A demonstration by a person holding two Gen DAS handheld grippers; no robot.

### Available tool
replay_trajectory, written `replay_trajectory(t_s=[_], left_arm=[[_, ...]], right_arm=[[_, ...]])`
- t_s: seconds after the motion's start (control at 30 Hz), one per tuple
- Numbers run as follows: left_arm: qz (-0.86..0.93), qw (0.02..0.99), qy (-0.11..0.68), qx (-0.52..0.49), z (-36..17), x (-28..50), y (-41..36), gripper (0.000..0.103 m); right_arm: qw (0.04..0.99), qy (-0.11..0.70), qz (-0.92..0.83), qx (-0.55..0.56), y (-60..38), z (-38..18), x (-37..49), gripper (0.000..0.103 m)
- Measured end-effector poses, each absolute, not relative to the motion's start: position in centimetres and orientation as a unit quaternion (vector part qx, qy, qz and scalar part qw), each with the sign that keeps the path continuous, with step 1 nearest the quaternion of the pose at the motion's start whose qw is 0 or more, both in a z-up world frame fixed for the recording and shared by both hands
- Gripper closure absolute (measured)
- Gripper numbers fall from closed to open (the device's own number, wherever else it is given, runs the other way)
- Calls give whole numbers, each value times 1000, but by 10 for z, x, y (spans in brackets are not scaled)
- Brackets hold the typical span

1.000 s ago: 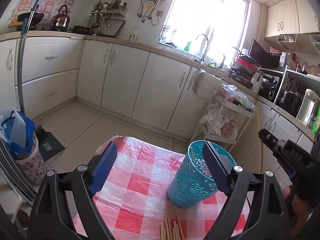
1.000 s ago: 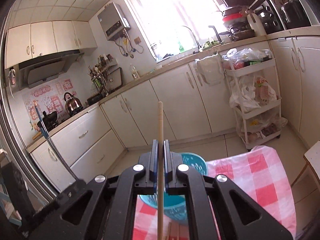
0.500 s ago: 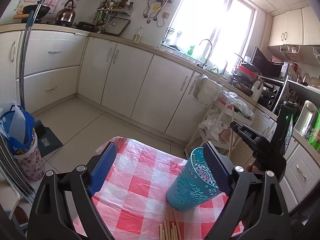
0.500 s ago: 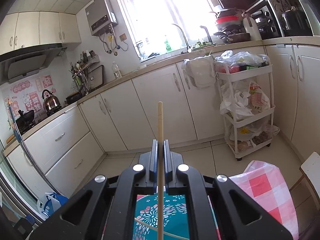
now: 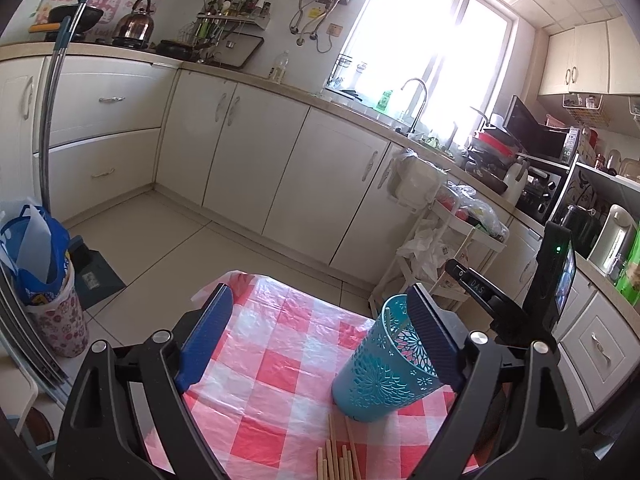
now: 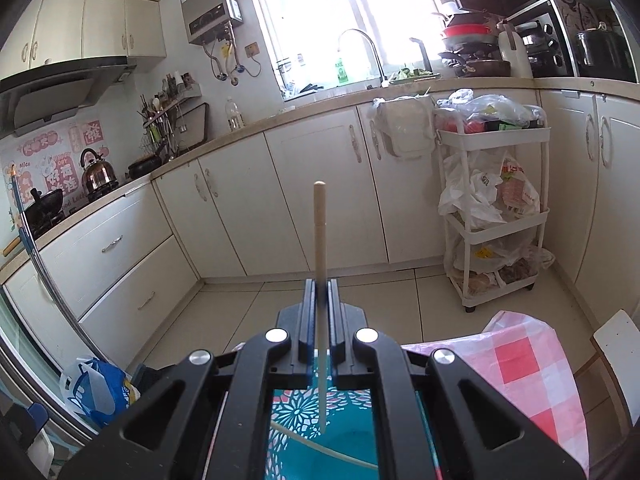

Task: Organize utensils
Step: 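Open both tools to drop the chopsticks into the teal cup, then grasp another chopstick with the right tool while the left tool grasps one too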

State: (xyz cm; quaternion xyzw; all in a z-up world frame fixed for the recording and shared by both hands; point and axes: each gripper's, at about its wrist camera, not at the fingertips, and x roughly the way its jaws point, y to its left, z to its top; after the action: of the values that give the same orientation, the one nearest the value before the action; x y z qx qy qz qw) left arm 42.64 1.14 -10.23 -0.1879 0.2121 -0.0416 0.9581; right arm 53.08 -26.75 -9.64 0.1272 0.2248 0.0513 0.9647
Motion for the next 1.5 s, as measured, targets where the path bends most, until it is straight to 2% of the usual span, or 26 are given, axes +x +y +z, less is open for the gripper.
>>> replay_trajectory(t_s=[0.03,0.07,0.1,0.17,0.43,0.57,0.73,0.93,1.1,1.33,1.5], left_arm=[[-41,958,212,-189,-102,426,11,18],[-40,958,212,-189,-103,426,12,18],[-40,958,212,-189,-103,426,12,18],[-39,958,212,-188,-103,425,12,18],[-37,959,209,-186,-100,423,13,17],[-34,960,209,-182,-99,423,13,17],[-29,961,213,-175,-99,424,15,17],[-22,961,217,-168,-99,421,19,17],[-18,961,230,-151,-104,423,18,16],[-15,958,243,-148,-108,426,22,16],[-18,958,249,-143,-107,428,20,15]], right_arm=[[964,228,52,123,-267,-97,530,96],[964,232,52,119,-266,-97,529,91],[963,237,53,117,-267,-98,529,76],[962,238,48,122,-270,-97,527,65],[965,215,41,143,-293,-82,487,65],[967,200,40,155,-303,-80,447,60],[959,228,40,164,-306,-101,392,60],[925,349,60,139,-286,-172,354,61],[895,426,82,101,-265,-218,359,71],[888,449,86,59,-236,-240,395,77],[881,466,76,37,-221,-252,430,86]])
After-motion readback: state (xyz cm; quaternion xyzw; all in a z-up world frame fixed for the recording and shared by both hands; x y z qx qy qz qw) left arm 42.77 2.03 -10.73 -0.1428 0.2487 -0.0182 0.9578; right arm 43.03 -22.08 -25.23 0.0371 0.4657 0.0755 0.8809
